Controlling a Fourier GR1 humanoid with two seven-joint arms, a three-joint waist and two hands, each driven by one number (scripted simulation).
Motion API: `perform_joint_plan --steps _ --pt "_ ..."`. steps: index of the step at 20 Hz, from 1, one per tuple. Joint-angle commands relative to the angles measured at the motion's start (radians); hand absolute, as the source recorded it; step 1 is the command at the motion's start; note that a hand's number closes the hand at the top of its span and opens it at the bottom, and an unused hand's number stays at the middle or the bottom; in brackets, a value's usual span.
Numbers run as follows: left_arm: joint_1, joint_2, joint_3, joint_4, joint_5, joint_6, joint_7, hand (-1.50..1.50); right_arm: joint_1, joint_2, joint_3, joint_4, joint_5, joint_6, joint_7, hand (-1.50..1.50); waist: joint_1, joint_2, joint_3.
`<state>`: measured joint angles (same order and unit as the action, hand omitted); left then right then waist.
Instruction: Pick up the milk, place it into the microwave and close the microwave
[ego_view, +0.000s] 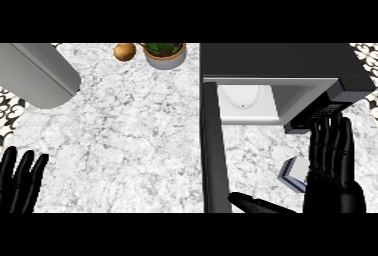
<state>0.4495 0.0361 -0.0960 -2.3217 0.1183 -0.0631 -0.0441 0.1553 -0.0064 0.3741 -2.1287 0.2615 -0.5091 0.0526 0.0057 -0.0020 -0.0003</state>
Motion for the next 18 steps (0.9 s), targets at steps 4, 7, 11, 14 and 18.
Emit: perform_joint_plan --steps 4,7,11,14,18 --pt "0.053 0.006 0.029 -0.003 0.045 -0.042 -0.029 -1.5 -0.047 0.006 -0.085 0.151 -0.053 -0.06 -0.057 -1.5 0.0 0.002 0.0" --pt "0.112 0.022 0.062 -0.016 0.072 -0.086 -0.078 -1.5 0.034 0.003 -0.131 0.181 -0.136 -0.032 -0.18 -1.5 0.001 0.001 0.001" --pt "0.162 -0.026 -0.041 -0.086 -0.011 -0.052 -0.057 -1.5 0.068 -0.046 -0.23 0.182 -0.265 0.048 -0.217 -1.5 -0.002 0.0 0.001" --pt "0.177 -0.007 0.037 0.029 0.057 -0.127 -0.178 -1.5 0.105 0.003 -0.211 0.242 -0.219 0.003 -0.278 -1.5 -0.001 0.0 0.0" --pt "0.17 -0.002 0.041 -0.029 0.053 -0.119 -0.109 -1.5 0.131 0.003 -0.266 0.342 -0.282 0.042 -0.35 -1.5 -0.002 0.001 0.001"
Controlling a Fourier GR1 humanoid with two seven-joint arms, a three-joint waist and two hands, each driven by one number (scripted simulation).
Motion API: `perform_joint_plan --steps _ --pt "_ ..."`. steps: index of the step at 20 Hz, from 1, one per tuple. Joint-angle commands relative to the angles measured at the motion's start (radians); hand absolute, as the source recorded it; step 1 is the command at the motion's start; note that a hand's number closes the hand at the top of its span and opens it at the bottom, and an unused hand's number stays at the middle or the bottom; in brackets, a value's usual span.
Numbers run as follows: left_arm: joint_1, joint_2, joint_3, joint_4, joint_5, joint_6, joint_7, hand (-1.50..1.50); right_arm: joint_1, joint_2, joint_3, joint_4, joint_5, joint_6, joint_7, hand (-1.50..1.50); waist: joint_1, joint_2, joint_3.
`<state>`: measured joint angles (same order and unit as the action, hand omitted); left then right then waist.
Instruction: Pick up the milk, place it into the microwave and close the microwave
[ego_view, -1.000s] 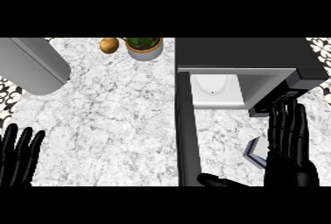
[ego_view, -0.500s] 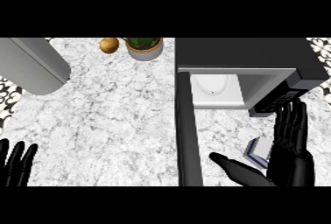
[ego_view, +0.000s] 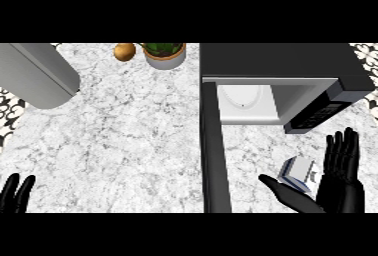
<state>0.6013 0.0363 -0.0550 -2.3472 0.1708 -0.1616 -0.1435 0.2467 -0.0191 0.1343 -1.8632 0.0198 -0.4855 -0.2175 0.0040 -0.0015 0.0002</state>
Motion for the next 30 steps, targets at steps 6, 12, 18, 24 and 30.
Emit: perform_joint_plan --steps 6,12,18,24,30 --pt "0.033 -0.035 -0.042 -0.007 -0.056 0.003 -0.022 -1.5 0.113 0.018 -0.054 0.169 -0.109 0.039 -0.259 -1.5 -0.003 0.0 0.001" --pt "0.113 -0.035 -0.061 0.043 -0.076 -0.027 -0.15 -1.5 0.031 0.002 -0.153 0.337 -0.16 0.133 -0.319 -1.5 0.004 0.0 0.0" --pt "0.144 -0.035 -0.061 -0.045 -0.038 -0.054 -0.076 -1.5 -0.003 -0.032 -0.2 0.461 -0.175 0.211 -0.426 -1.5 0.005 0.0 0.0" --pt "0.07 -0.031 0.003 0.032 -0.007 -0.075 -0.087 -1.5 -0.078 -0.03 -0.224 0.531 -0.154 0.188 -0.438 -1.5 0.002 0.001 0.0" --pt "0.106 -0.017 0.024 -0.084 0.065 -0.068 -0.008 -1.5 -0.171 -0.053 -0.309 0.754 -0.173 0.201 -0.533 -1.5 0.006 0.001 0.0"
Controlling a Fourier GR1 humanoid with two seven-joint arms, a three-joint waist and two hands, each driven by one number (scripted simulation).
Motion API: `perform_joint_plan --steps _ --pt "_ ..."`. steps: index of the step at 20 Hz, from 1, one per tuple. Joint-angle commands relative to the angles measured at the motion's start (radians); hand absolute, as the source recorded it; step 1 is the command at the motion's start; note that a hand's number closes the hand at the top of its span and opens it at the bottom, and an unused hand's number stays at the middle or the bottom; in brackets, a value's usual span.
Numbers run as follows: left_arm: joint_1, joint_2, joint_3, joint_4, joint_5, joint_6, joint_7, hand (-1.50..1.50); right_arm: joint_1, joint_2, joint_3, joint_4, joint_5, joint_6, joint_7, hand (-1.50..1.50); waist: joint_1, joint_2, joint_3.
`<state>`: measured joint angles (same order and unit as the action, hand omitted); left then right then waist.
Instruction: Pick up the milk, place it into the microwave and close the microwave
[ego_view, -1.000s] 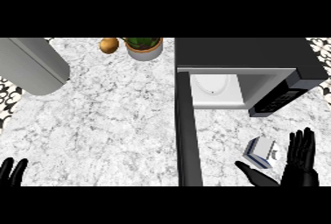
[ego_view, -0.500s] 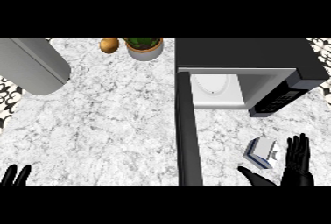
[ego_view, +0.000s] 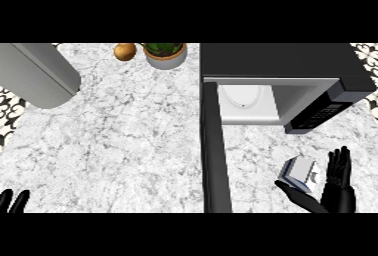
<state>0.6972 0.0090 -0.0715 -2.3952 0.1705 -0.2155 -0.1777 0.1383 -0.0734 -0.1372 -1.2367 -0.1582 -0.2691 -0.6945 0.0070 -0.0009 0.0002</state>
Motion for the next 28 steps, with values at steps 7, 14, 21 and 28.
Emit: perform_joint_plan --steps 7,14,21,28 --pt "-0.001 -0.008 -0.039 0.071 -0.053 0.01 -0.058 -1.5 -0.13 -0.041 -0.136 0.318 0.009 -0.091 -0.105 -1.5 0.004 0.001 0.001" --pt "-0.06 -0.009 -0.007 0.091 -0.036 0.016 -0.044 -1.5 -0.163 -0.101 -0.171 0.492 -0.066 0.149 -0.224 -1.5 0.0 0.001 0.001" --pt "-0.032 0.022 0.075 0.05 0.062 -0.037 0.003 -1.5 -0.163 -0.086 -0.052 0.547 -0.05 0.48 -0.325 -1.5 0.003 0.002 0.002" --pt "-0.011 0.005 0.071 0.028 0.073 -0.042 0.005 -1.5 -0.226 -0.048 -0.132 0.485 -0.006 0.117 -0.388 1.5 0.003 0.0 0.0"
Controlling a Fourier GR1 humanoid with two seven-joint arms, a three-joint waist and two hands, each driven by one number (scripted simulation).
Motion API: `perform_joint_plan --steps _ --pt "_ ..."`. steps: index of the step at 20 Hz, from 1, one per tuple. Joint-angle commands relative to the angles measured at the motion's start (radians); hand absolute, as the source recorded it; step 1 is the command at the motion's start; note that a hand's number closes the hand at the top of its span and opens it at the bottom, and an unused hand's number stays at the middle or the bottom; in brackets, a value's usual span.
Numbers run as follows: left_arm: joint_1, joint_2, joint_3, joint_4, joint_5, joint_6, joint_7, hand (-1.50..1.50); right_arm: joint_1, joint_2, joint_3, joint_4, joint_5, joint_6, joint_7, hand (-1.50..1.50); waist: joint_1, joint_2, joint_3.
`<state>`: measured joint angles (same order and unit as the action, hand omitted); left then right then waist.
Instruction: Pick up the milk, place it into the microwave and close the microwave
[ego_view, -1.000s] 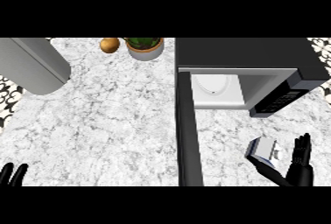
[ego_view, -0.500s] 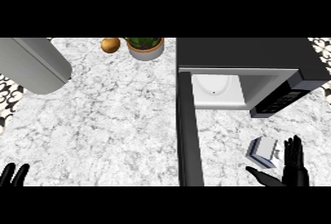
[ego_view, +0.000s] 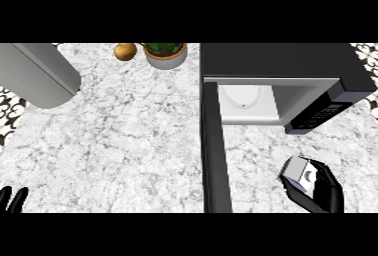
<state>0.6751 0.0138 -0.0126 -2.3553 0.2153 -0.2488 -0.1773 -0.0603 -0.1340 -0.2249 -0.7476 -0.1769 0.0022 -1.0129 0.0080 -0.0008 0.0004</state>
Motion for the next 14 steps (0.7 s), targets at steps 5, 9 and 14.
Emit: perform_joint_plan --steps 5,9,14 --pt "0.028 -0.009 0.04 0.095 0.008 -0.055 -0.104 -1.5 0.009 0.083 0.01 -0.185 0.003 -0.157 0.031 1.5 -0.003 -0.003 -0.001" --pt "0.038 0.012 0.062 0.064 0.041 -0.081 -0.072 -1.5 0.055 0.042 0.043 -0.242 0.017 -0.072 0.032 1.5 -0.001 -0.001 -0.001" --pt "0.035 -0.013 0.007 0.039 0.003 -0.06 -0.05 -1.5 0.043 -0.12 0.085 -0.282 -0.017 0.199 0.112 1.5 -0.002 -0.002 -0.001"
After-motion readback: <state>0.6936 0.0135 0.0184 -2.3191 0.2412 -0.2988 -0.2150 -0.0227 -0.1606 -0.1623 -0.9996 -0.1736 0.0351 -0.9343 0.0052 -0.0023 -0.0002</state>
